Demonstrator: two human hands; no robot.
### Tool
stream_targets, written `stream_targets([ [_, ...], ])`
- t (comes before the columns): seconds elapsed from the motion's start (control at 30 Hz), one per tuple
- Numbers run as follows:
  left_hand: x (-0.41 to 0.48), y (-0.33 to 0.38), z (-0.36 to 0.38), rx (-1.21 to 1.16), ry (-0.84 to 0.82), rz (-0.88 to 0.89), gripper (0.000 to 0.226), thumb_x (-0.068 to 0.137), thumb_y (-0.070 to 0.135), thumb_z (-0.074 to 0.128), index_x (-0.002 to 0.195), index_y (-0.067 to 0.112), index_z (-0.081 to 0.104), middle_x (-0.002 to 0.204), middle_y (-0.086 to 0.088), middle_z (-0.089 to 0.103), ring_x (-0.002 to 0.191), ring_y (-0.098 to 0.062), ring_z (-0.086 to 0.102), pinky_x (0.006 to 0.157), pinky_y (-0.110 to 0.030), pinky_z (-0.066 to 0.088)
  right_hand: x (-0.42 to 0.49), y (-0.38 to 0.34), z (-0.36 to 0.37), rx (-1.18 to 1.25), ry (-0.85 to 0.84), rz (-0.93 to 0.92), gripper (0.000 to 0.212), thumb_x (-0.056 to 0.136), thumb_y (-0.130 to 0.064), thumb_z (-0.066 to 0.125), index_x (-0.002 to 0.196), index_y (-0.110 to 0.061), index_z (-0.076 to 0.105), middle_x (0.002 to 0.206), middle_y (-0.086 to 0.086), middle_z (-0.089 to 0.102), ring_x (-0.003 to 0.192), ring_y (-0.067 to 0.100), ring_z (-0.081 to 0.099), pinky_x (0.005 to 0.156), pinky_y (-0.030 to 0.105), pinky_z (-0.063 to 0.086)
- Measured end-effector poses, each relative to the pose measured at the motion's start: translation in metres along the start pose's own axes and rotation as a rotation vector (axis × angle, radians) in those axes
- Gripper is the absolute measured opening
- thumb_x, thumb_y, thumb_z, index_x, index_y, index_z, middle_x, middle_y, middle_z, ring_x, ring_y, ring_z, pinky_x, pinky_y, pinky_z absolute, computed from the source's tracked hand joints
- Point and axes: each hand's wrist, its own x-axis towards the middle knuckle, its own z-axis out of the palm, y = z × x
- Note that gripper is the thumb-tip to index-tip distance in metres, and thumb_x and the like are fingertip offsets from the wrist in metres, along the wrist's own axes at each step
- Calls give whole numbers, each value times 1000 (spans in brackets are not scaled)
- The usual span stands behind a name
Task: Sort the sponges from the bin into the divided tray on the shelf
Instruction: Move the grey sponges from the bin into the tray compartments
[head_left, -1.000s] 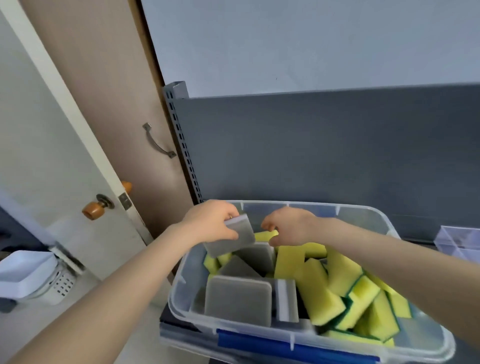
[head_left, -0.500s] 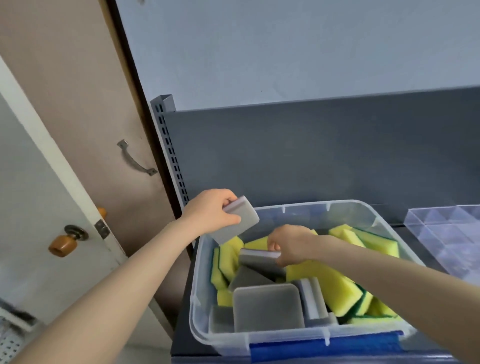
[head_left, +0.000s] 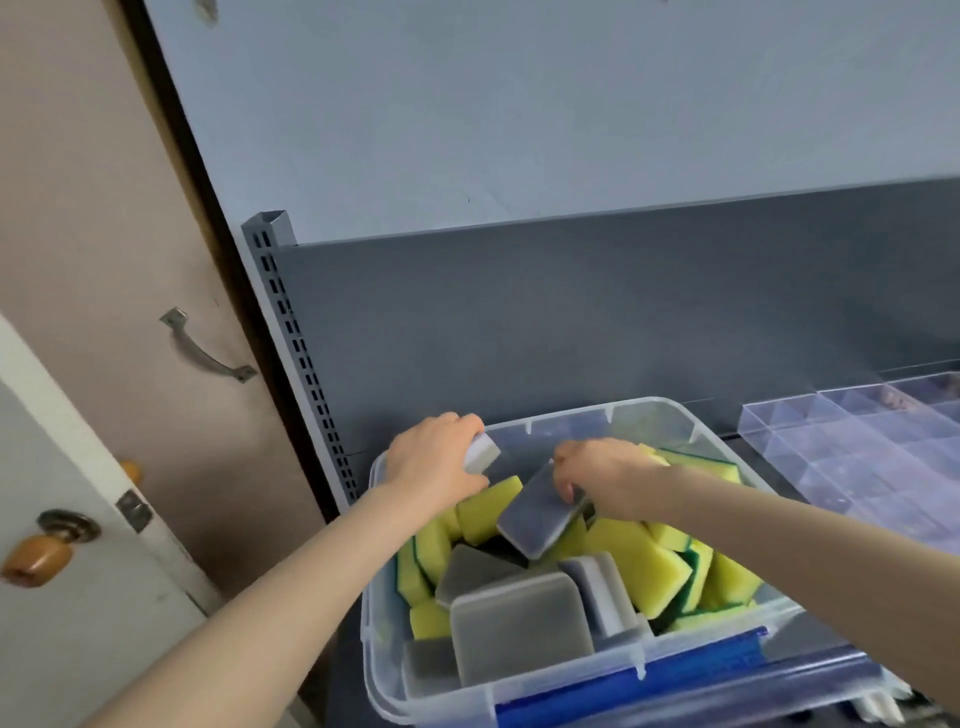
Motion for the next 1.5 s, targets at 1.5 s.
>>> stream_targets([
  [1.5, 45, 102, -88, -487, -2, 264, 42, 68, 31, 81, 106, 28, 64, 101, 12, 63, 90, -10, 59, 78, -34, 51, -115, 74, -69, 477, 665, 388, 48, 65, -21, 79, 111, -22, 65, 98, -5, 68, 82, 12, 54, 71, 25, 41],
])
